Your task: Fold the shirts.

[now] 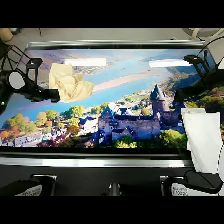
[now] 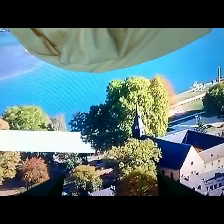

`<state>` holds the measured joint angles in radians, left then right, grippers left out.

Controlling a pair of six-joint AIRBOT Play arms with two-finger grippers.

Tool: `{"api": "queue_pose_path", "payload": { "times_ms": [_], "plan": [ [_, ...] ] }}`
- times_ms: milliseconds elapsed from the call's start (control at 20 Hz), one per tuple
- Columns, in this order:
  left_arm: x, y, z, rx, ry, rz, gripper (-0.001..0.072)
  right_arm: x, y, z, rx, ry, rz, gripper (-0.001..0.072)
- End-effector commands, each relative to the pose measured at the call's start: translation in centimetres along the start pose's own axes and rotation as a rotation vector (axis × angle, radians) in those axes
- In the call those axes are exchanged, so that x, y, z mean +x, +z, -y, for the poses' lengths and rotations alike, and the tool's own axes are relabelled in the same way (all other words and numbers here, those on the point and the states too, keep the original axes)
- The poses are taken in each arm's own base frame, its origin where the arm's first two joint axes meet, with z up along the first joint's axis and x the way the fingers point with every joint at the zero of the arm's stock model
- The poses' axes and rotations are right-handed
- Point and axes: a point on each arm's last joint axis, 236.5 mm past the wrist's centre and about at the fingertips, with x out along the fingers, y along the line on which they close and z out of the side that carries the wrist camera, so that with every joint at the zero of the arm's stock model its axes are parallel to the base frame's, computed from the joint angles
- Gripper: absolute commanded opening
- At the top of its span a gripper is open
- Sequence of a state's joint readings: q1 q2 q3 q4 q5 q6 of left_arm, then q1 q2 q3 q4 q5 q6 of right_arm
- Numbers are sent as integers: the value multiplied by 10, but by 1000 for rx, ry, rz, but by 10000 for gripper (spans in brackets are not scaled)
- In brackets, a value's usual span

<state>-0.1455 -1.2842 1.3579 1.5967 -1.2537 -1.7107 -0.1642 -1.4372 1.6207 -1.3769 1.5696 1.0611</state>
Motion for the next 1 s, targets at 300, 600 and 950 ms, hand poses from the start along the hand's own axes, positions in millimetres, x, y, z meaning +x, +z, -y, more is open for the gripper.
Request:
{"api": "queue_pose_path", "payload": {
  "times_ms": [300,600,950],
  "plan": [
    [61,84,-10,-229,-34,229,700,-9,57,33,0,-139,243,669],
    [181,44,-31,-451,-83,-179,699,-7,54,28,2,-119,228,670],
    [173,87,-34,-474,-115,-38,25,-12,62,34,-59,-155,262,665]
  ]
}}
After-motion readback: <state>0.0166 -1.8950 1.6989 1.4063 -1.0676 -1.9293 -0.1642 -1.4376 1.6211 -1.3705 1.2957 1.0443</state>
